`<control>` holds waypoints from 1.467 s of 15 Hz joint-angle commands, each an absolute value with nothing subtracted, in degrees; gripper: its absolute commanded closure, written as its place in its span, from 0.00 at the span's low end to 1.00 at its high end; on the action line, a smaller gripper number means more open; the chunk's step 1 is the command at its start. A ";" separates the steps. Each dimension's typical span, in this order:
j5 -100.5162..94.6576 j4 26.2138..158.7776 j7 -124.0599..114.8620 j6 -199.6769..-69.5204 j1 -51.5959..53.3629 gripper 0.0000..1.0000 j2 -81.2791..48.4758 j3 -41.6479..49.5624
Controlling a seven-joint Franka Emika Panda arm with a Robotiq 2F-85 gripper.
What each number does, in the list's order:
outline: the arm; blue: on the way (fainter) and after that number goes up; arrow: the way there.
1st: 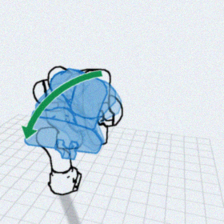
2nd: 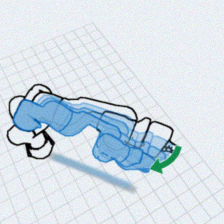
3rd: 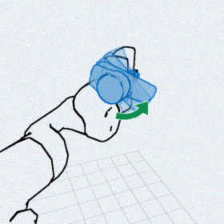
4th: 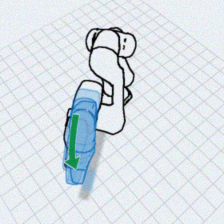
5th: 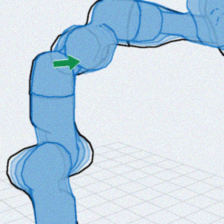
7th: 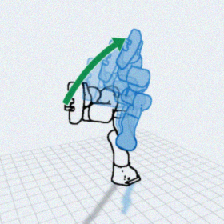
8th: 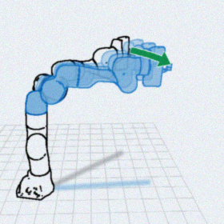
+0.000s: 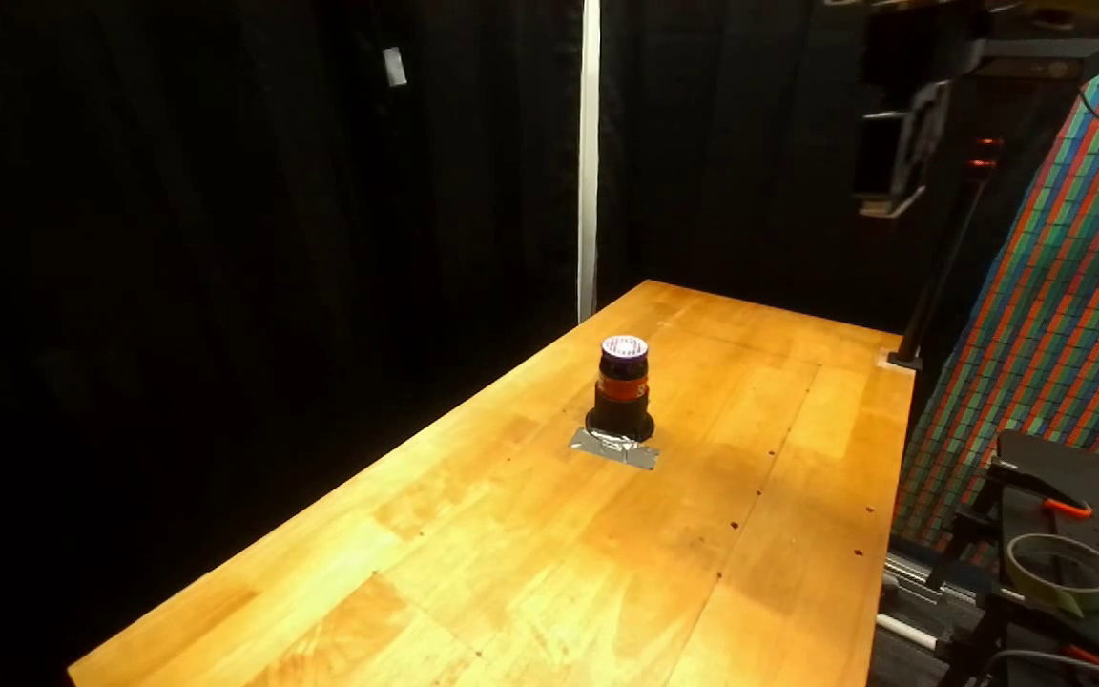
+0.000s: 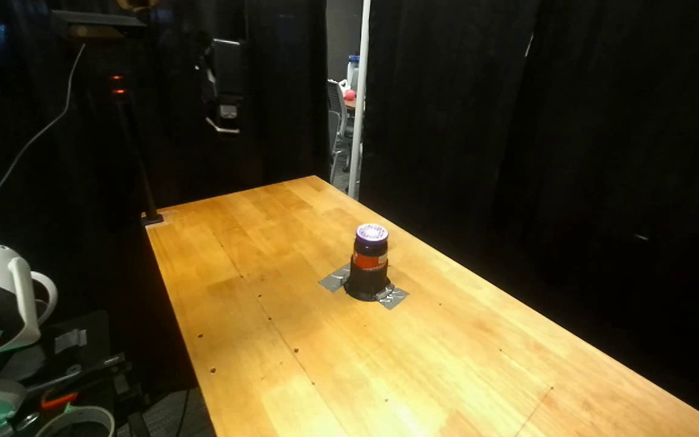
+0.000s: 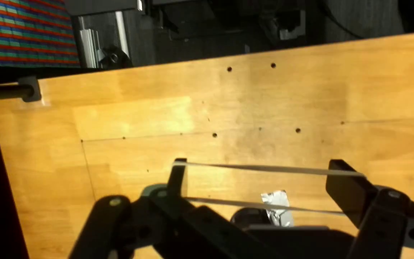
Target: Put the rubber band around the jar.
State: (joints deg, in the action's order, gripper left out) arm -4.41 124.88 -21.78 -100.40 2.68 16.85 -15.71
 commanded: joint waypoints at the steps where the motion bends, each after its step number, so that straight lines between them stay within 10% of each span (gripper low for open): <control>1: -5.34 113.05 -28.10 -106.20 3.86 0.00 3.03 -15.73; 22: -18.97 94.31 -34.09 -125.14 13.40 0.00 -27.90 -0.43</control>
